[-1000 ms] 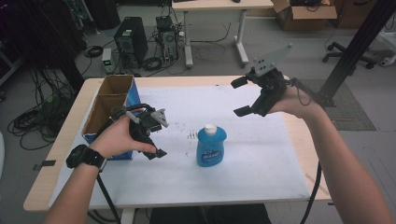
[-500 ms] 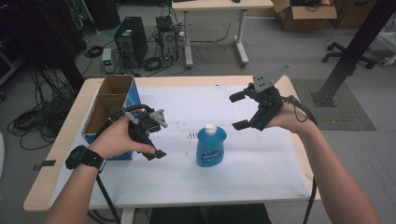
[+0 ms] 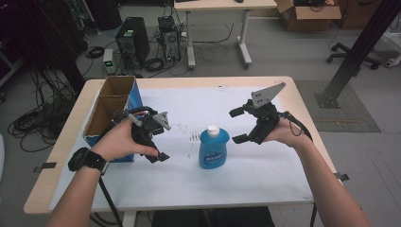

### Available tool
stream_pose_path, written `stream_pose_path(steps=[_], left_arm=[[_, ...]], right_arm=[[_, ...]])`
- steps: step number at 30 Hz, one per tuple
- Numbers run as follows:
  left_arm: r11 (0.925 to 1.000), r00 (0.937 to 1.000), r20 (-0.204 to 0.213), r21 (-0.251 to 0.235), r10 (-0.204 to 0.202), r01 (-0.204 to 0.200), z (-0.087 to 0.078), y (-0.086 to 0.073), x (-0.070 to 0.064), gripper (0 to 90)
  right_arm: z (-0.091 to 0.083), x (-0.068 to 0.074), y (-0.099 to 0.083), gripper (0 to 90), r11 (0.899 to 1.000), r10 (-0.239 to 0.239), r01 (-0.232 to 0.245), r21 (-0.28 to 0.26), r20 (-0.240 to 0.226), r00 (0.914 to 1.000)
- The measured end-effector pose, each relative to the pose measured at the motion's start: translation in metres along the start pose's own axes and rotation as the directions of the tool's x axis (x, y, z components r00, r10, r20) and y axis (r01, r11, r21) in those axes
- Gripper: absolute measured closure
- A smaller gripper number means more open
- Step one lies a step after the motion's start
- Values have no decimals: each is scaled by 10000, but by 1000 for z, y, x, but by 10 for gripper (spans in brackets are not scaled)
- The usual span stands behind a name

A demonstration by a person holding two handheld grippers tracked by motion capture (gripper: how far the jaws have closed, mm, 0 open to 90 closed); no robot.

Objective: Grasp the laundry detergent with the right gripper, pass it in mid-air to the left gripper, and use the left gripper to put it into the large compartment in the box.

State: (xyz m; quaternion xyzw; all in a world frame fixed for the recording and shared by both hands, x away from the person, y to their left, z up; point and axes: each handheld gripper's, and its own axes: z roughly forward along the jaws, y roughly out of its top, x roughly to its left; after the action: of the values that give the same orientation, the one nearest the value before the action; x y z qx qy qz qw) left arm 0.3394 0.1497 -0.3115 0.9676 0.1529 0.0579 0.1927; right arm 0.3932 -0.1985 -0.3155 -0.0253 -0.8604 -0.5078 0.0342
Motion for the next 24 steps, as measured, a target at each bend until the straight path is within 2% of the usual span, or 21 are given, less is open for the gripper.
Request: stream_pose_path(steps=[13, 24], left_arm=[[10000, 9999, 115, -17, 35, -35, 3, -1, 0, 32], [10000, 9999, 141, 18, 31, -31, 3, -3, -1, 32]], right_arm=[[22, -3, -24, 16, 9993, 341, -345, -135, -285, 9990], [43, -5, -35, 17, 9988, 480, -486, -85, -590, 9971]])
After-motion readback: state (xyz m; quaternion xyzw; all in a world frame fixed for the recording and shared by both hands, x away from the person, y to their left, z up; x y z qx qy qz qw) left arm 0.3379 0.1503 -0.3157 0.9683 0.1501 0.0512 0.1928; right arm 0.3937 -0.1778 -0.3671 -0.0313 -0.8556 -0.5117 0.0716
